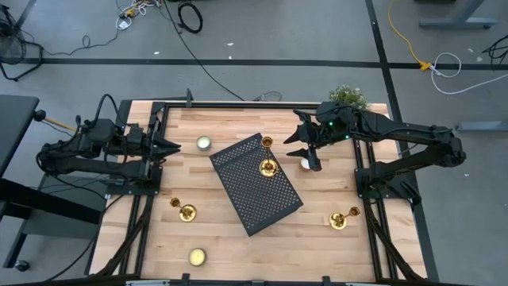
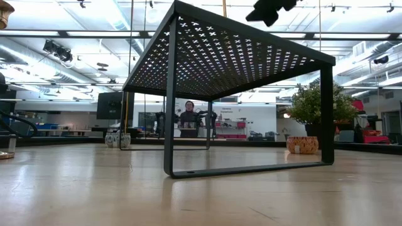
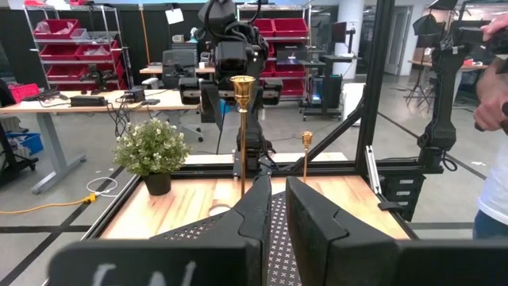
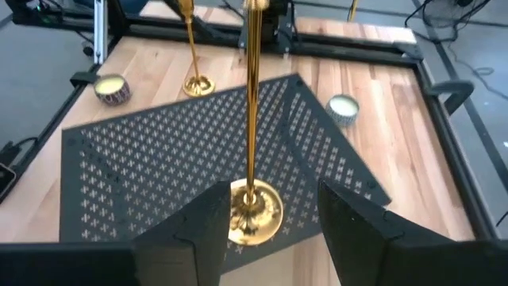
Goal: Pick & Place candle stick holders
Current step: Put the orange scented candle on the shelf
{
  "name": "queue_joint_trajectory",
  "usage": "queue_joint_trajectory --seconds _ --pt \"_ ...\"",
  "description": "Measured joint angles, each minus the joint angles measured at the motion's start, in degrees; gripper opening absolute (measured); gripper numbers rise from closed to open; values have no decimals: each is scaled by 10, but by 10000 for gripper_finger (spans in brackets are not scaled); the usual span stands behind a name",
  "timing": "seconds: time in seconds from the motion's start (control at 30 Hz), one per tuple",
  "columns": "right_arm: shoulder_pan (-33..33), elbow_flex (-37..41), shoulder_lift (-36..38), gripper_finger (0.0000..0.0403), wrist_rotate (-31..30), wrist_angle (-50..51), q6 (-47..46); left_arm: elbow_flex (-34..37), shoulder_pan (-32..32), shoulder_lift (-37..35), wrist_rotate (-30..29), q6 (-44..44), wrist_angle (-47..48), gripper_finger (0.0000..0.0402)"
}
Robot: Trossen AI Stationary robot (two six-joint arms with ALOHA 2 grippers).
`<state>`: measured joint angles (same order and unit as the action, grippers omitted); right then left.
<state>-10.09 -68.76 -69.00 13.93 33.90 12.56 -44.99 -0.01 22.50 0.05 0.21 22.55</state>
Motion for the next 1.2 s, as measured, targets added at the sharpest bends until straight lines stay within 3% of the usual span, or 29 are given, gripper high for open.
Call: queue_joint_trajectory --seconds 0.3,0.6,1.2 --pt "0 82 32 190 0 -14 -18 0 0 0 0 0 0 46" --pt "-6 108 37 190 -29 -13 -31 0 0 0 0 0 0 46" --pt "-20 169 37 190 -30 -9 -31 0 0 0 0 0 0 46"
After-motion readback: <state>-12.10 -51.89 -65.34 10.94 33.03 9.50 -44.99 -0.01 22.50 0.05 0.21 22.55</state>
